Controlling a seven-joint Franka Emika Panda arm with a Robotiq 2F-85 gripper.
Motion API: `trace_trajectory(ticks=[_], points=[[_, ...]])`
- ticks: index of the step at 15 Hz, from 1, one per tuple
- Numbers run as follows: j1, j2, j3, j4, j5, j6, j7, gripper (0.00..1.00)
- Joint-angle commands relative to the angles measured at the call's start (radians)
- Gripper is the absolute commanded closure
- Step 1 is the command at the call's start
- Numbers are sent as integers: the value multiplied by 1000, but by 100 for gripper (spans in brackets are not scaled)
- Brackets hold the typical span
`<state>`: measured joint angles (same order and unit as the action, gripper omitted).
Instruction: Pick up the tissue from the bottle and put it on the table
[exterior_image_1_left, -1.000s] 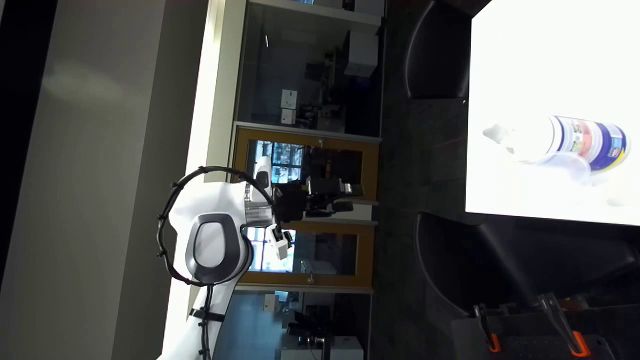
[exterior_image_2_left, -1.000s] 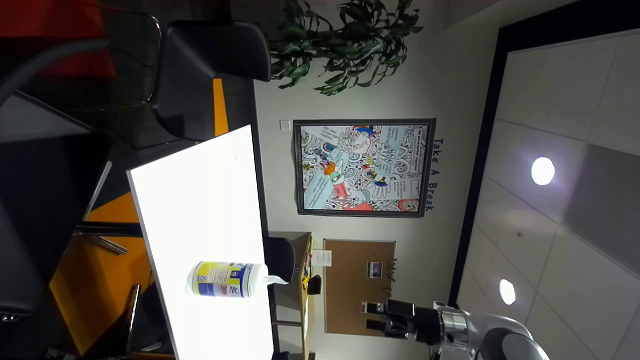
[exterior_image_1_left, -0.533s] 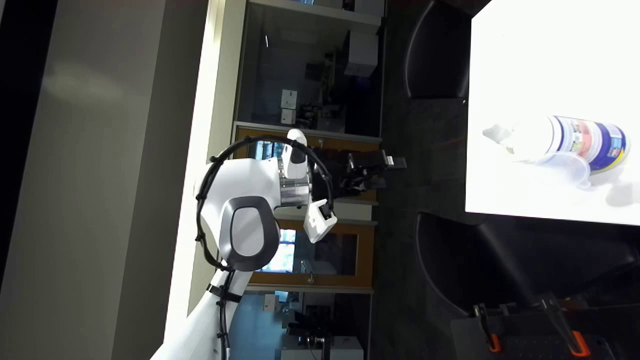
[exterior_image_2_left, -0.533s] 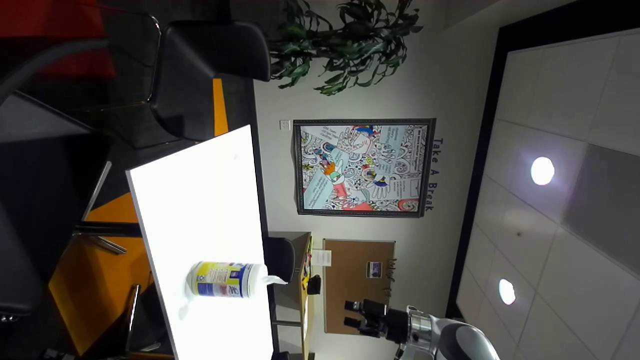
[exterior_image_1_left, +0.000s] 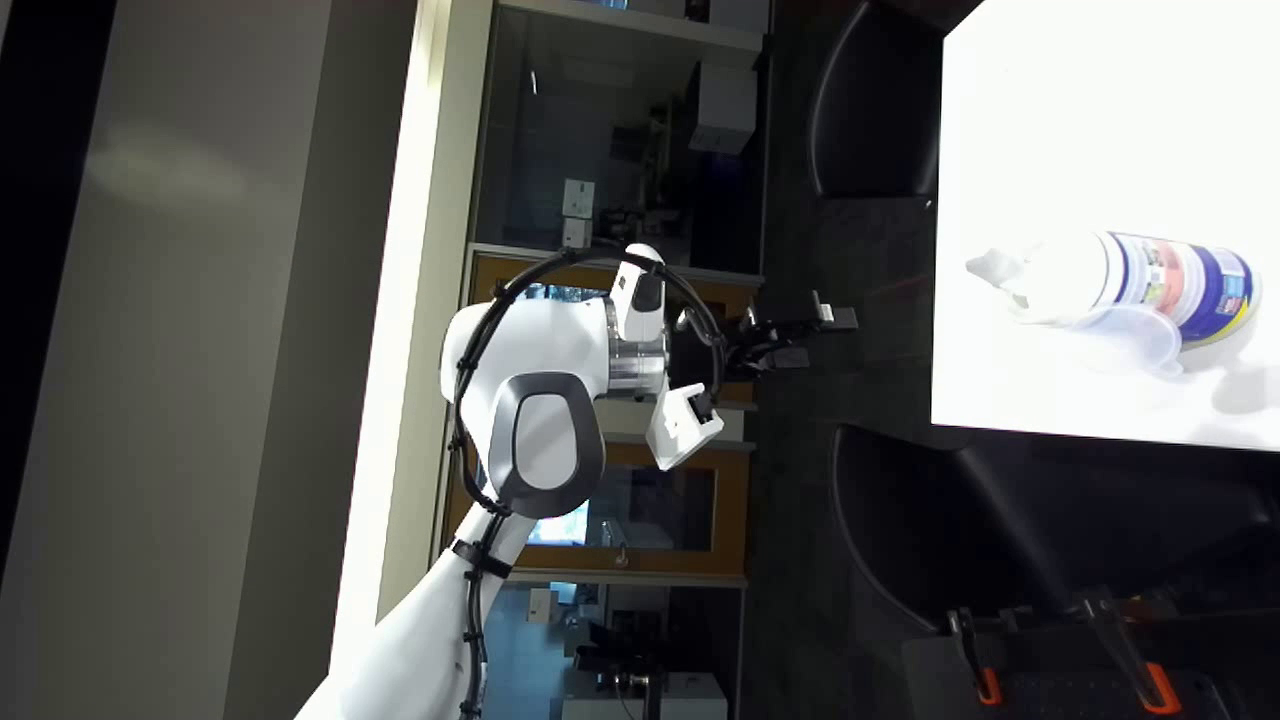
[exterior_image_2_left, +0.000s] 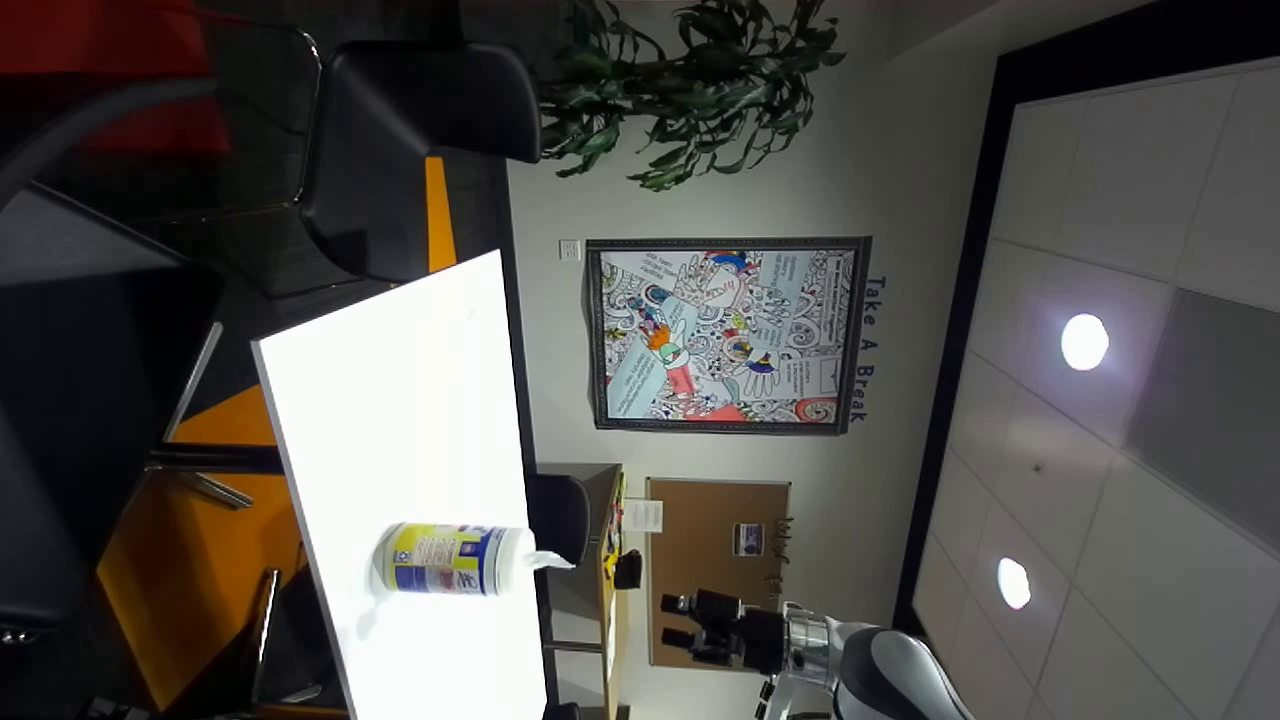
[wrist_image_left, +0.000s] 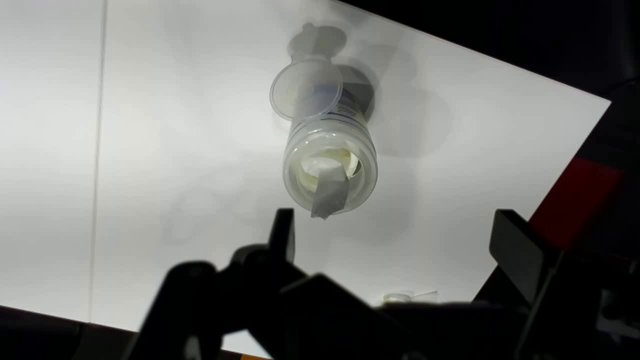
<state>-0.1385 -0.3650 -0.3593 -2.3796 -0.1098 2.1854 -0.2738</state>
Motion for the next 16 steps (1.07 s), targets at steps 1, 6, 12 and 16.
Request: trace_trajectory(ticks=[1, 6, 12, 16], points=[[-23, 16, 22, 6, 26, 6, -25, 0], [-16, 162, -5, 30, 76, 166, -81, 0], [-43, 332, 2, 53, 191, 330, -191, 0], [-73, 414, 25, 82, 252, 357, -242, 0]])
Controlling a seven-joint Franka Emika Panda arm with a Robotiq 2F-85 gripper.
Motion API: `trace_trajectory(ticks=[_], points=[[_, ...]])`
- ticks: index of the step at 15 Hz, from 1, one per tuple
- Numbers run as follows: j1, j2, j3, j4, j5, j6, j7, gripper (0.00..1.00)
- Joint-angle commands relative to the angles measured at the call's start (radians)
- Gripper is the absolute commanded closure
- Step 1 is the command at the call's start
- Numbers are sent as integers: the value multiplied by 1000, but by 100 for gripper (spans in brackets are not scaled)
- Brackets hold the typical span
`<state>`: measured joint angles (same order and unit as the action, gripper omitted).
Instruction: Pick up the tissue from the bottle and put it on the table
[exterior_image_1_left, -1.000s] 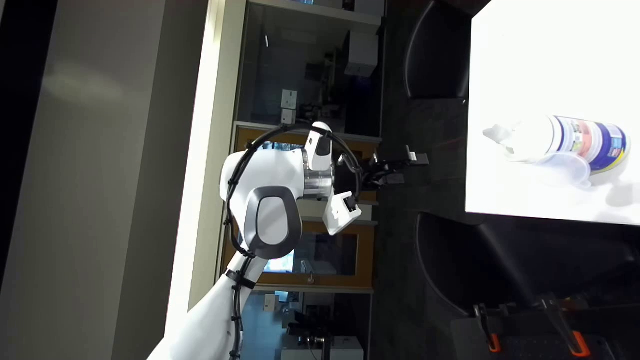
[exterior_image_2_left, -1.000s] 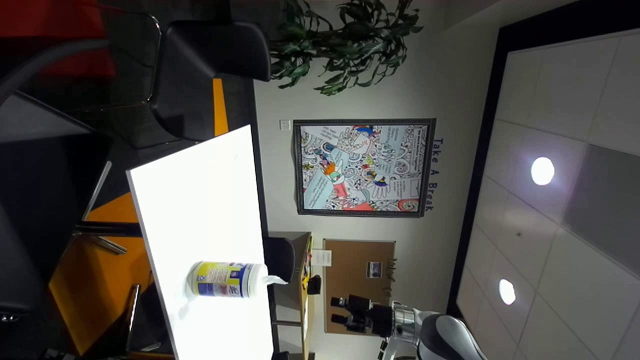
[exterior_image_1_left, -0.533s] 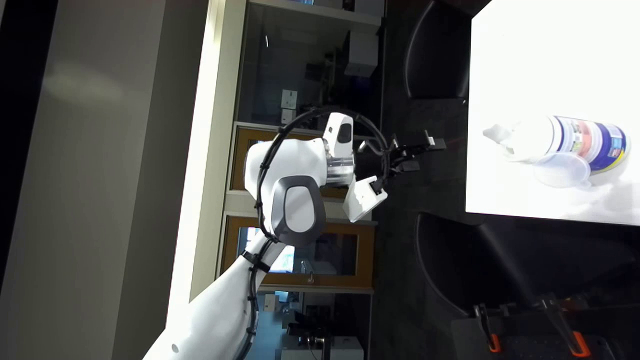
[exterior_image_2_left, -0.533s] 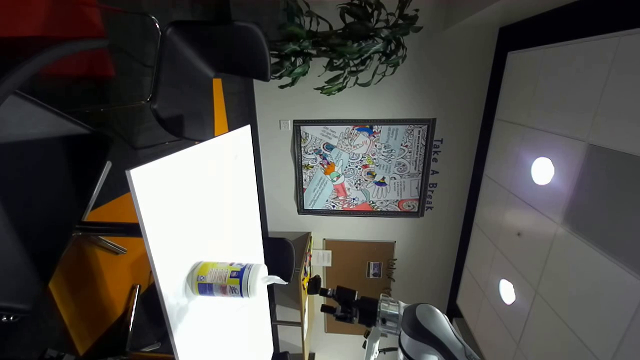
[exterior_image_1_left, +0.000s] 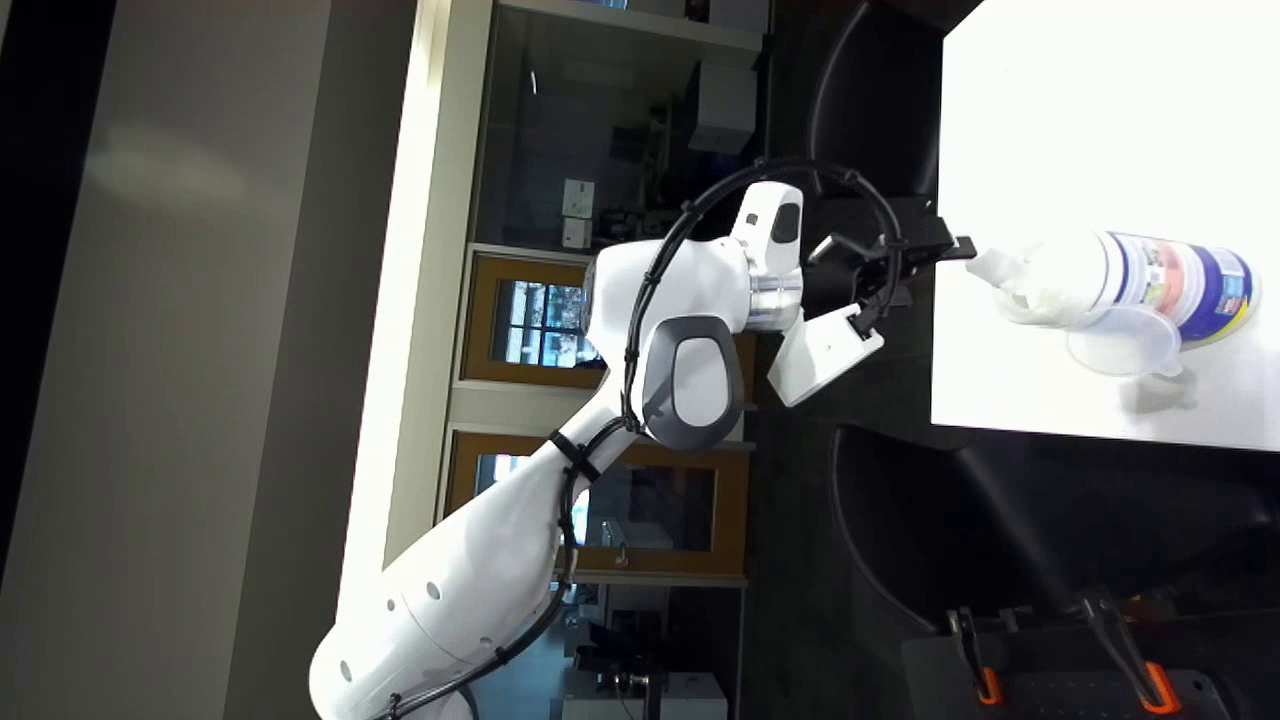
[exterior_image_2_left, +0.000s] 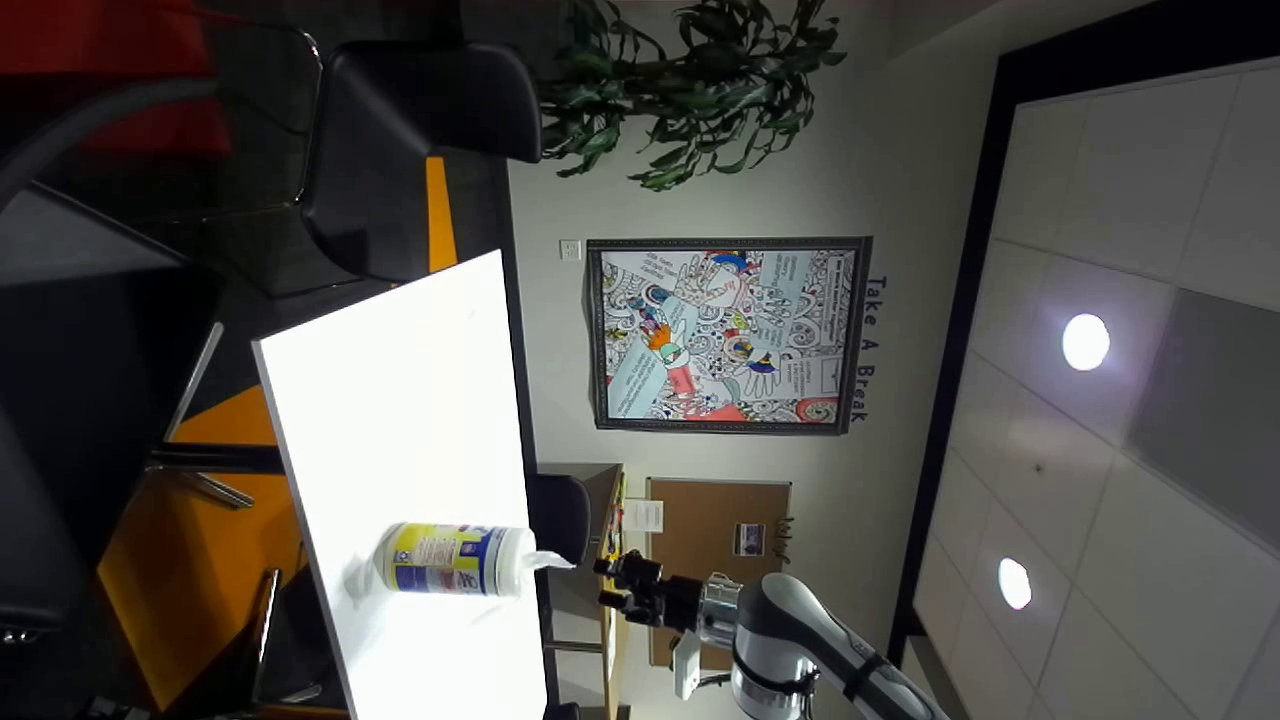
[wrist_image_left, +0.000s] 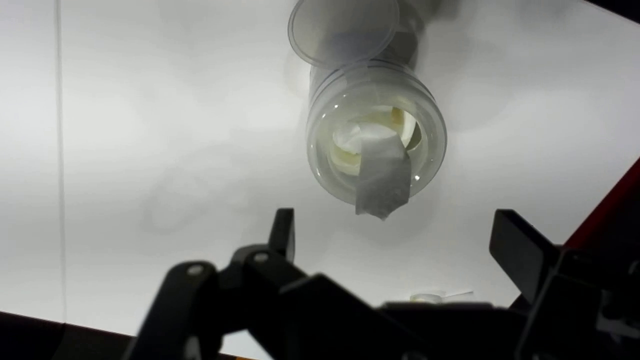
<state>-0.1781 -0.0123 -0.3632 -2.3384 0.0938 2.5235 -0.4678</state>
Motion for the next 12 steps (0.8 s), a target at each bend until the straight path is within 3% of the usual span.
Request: trace_trajectory(ticks=[1, 12], points=[[-42, 79, 37, 47, 56, 24, -52, 0], [-126, 217, 130, 110, 81, 57, -43, 0]])
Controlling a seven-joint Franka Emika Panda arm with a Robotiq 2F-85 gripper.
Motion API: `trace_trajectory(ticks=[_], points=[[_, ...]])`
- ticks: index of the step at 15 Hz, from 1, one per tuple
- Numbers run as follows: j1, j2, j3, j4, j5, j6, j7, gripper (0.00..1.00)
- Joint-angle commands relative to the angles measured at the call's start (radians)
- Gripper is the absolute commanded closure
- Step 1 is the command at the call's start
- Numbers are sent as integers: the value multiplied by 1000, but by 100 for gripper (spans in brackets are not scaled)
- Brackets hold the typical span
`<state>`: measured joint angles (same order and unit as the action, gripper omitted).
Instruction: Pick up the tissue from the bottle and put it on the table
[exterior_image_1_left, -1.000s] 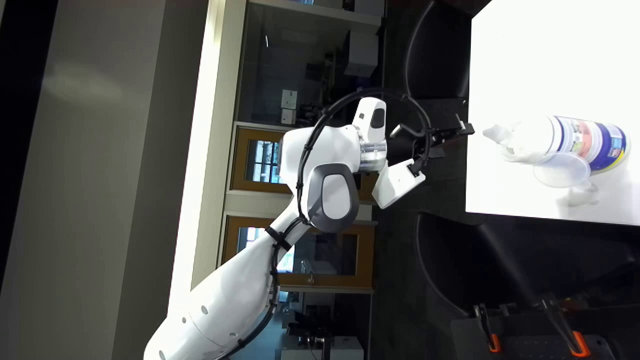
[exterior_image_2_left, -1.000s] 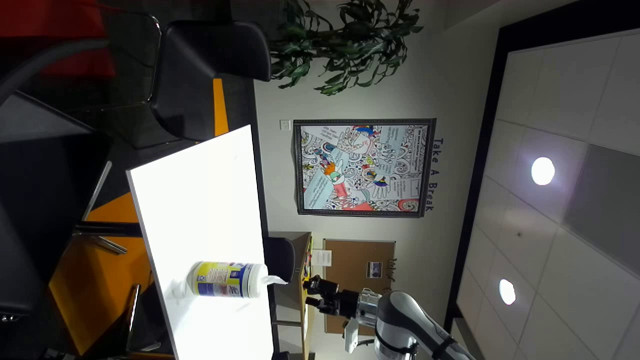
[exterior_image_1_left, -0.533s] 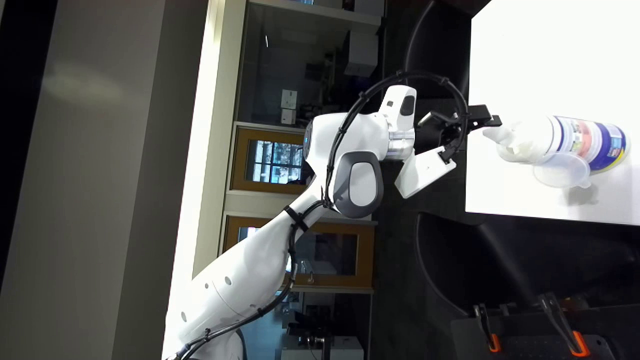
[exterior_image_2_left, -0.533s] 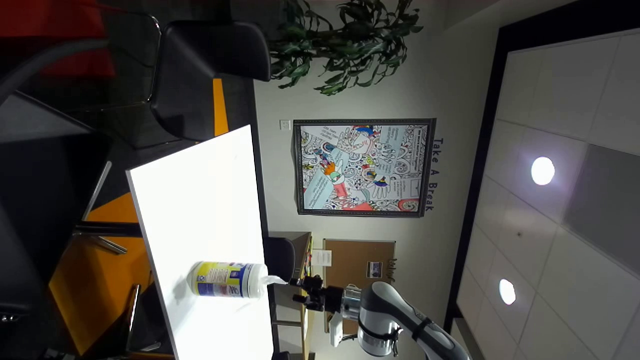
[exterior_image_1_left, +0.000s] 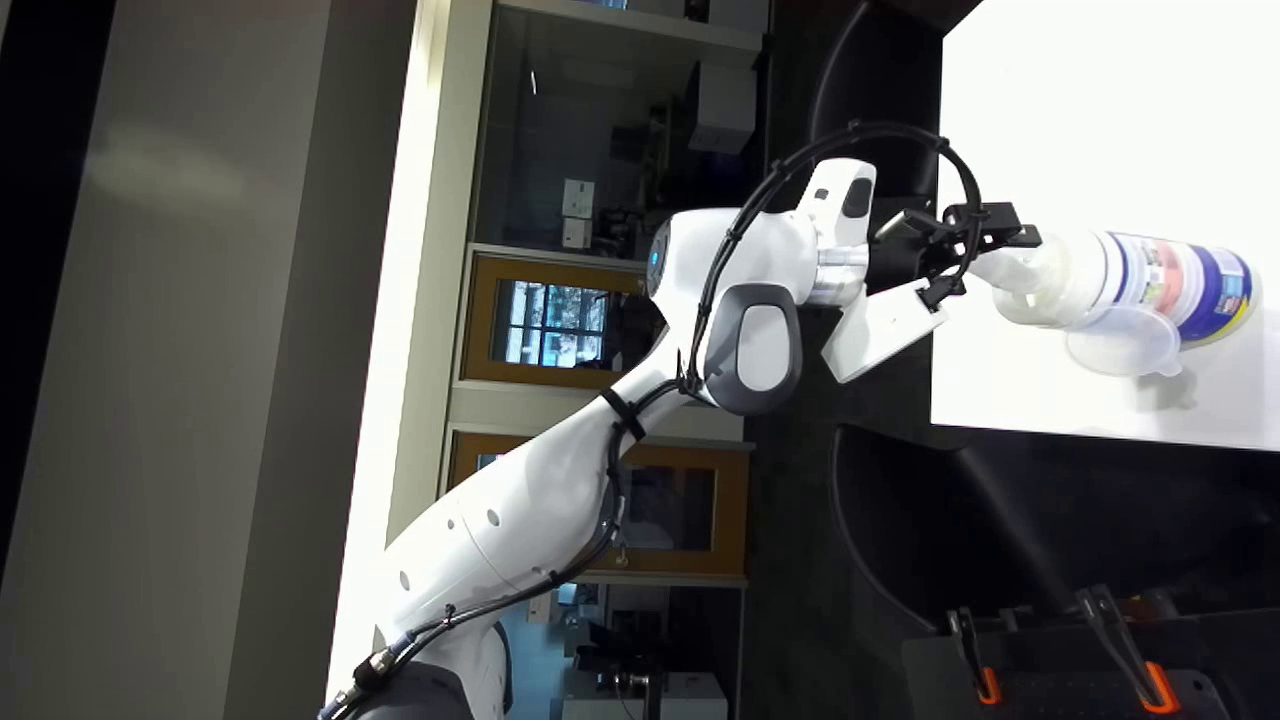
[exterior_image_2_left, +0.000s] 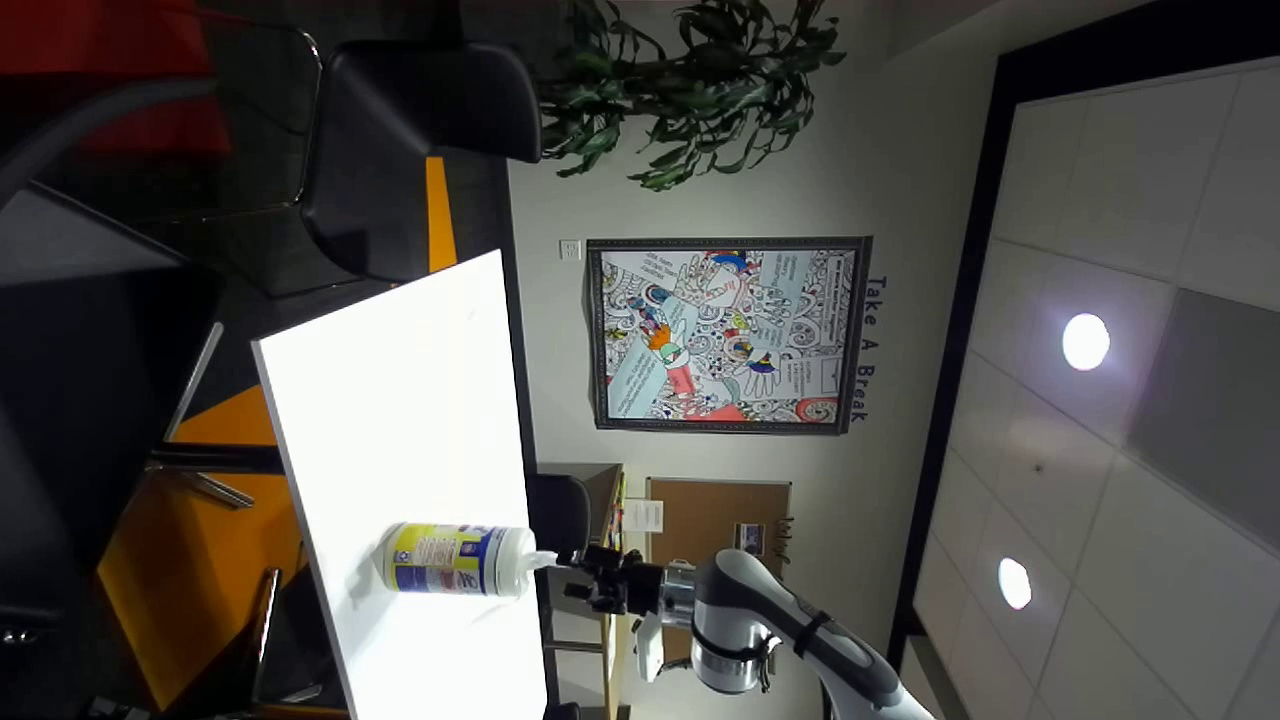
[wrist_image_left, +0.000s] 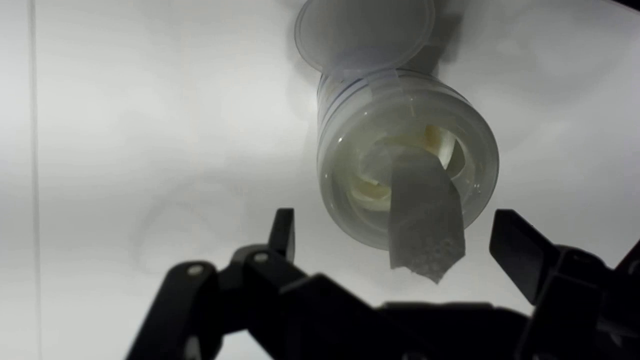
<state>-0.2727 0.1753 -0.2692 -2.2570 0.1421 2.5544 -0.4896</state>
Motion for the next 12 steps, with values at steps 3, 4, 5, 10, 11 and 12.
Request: trace_trajectory(ticks=[3, 4, 5, 10, 11, 12], points=[[-42, 44, 53, 38, 17, 41, -13, 26], [-44, 48, 57, 41, 14, 43, -10, 34], [-46, 53, 60, 44, 13, 45, -7, 42], [-53, 64, 71, 51, 7, 47, 1, 81], [-53, 65, 71, 52, 6, 48, 2, 88], [-53, 67, 71, 52, 4, 48, 4, 97]])
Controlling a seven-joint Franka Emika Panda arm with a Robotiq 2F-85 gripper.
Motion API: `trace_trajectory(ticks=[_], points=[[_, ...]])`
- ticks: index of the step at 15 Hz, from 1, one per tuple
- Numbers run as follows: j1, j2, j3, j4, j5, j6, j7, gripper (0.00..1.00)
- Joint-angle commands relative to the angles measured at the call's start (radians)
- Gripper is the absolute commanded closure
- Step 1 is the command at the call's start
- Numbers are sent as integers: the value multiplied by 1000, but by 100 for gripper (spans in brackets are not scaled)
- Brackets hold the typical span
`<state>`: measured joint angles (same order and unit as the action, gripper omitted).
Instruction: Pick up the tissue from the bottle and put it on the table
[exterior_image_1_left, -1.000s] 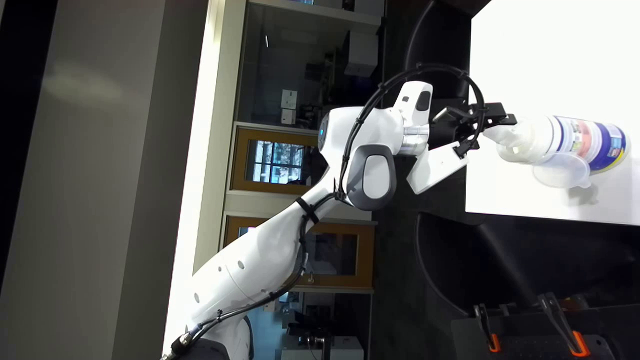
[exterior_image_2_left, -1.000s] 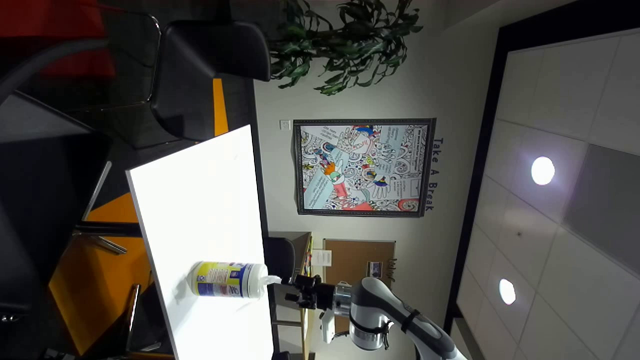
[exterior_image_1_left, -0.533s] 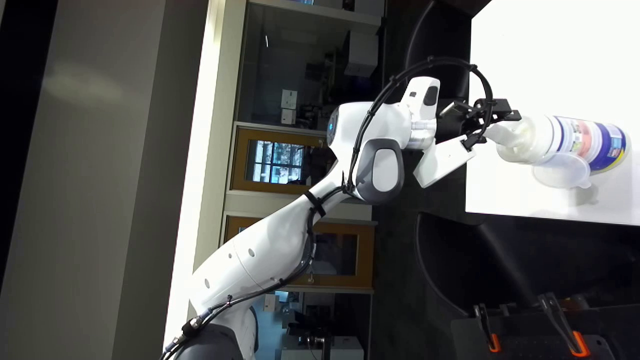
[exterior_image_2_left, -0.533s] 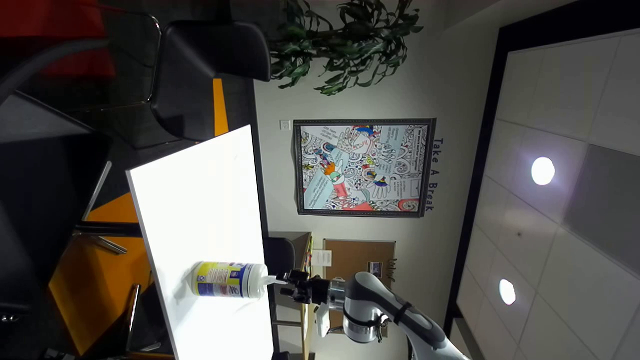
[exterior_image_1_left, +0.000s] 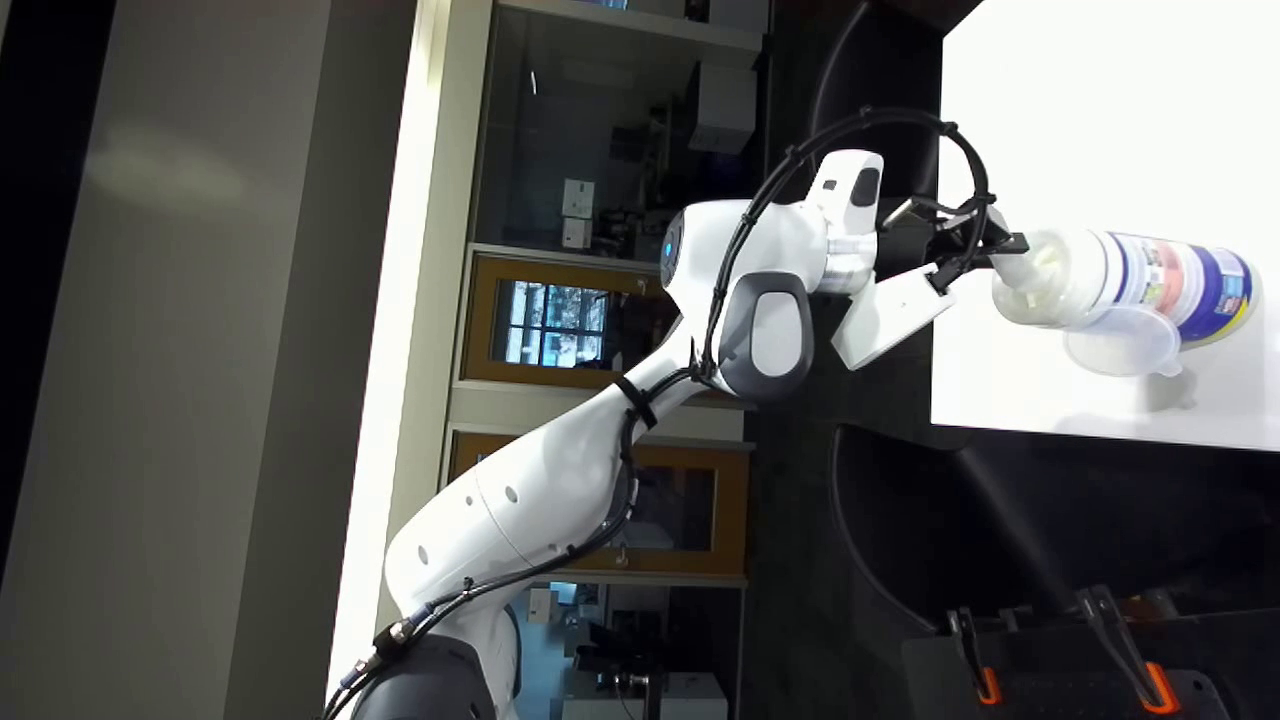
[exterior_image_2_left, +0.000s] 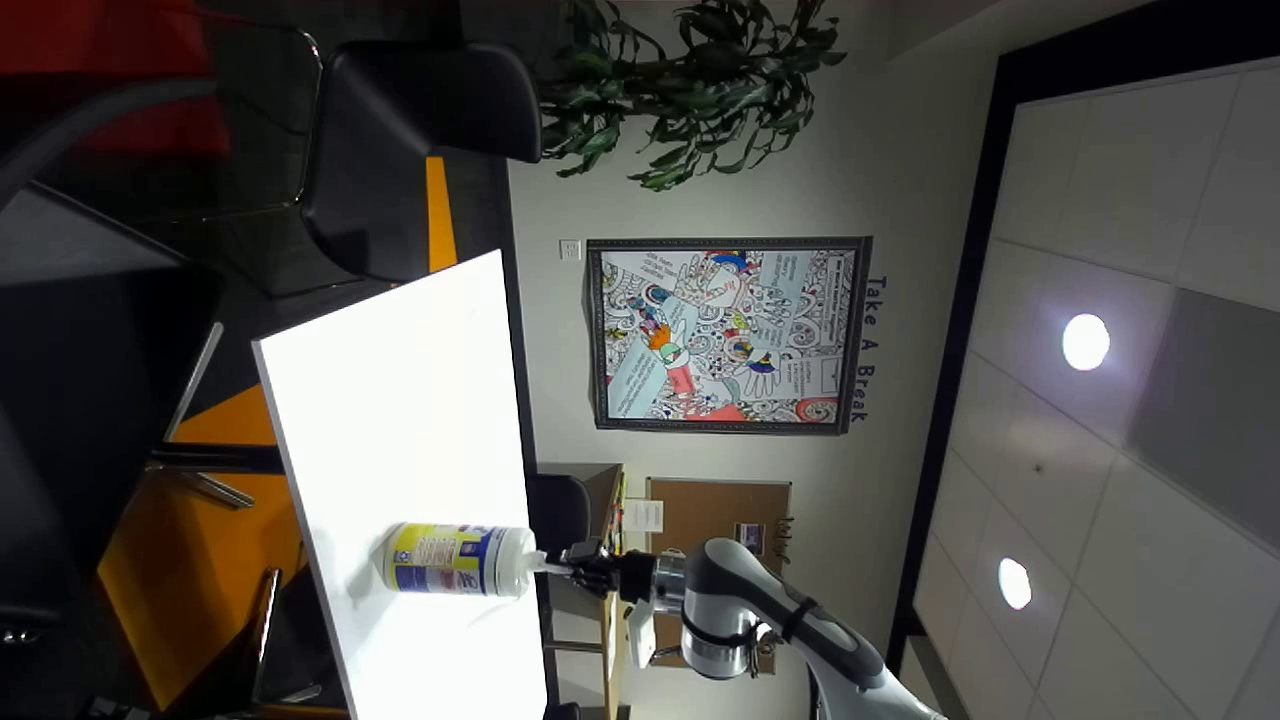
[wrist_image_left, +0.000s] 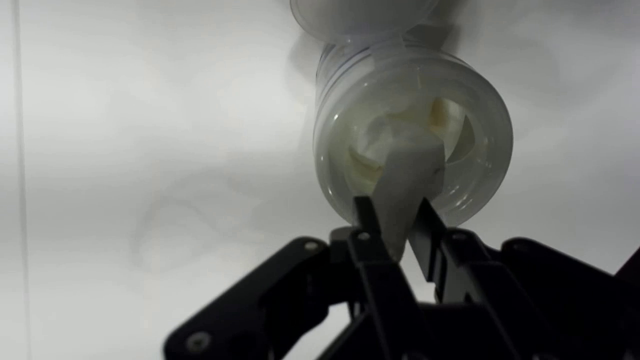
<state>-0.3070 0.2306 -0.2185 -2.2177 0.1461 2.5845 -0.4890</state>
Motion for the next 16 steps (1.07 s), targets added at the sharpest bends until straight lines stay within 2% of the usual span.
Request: trace_trajectory(ticks=[1, 4, 8, 12, 16], points=[[-19, 12, 20, 13, -1, 17, 5, 100], [-16, 7, 18, 9, -7, 13, 14, 100], [-12, -78, 23, -39, 7, 5, 15, 100], [-11, -214, 44, -95, 109, 16, -56, 100], [30, -358, 17, -135, 229, 18, -132, 100]])
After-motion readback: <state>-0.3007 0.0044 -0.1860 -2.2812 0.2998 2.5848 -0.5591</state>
